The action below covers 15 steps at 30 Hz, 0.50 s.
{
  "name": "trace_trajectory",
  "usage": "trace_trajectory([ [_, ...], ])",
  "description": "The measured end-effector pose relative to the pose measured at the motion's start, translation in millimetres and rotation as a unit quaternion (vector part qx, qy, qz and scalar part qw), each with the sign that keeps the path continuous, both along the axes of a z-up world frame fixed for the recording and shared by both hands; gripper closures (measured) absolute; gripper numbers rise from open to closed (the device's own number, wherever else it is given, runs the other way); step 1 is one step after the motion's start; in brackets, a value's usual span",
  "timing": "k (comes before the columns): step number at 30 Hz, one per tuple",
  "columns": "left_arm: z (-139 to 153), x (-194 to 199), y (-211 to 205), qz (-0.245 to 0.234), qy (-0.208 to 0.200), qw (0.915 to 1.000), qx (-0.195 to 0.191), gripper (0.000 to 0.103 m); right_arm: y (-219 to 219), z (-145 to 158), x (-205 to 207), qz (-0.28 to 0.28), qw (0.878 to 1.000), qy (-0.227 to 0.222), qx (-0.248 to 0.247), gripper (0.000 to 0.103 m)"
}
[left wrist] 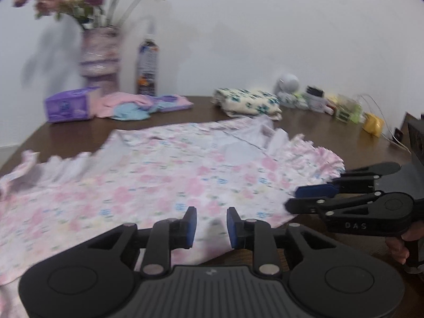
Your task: Fold clothes
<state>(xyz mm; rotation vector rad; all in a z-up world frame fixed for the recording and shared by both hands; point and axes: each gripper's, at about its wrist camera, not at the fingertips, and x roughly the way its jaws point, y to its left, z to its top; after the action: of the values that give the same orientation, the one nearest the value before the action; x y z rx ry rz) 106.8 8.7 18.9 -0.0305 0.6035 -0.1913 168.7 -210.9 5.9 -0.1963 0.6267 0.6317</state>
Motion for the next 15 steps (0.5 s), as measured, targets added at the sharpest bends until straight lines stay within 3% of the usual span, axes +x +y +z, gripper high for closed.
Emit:
trace_trajectory([
  [4, -13, 13, -15, 0.006, 0.020, 0.9996, 0.018, 0.080, 0, 0, 0, 0.000, 1.000, 0.000, 0.000, 0.079],
  [15, -17, 6, -17, -0.006, 0.014, 0.9992, 0.037, 0.080, 0, 0, -3, 0.002, 1.000, 0.000, -0.002, 0.078],
])
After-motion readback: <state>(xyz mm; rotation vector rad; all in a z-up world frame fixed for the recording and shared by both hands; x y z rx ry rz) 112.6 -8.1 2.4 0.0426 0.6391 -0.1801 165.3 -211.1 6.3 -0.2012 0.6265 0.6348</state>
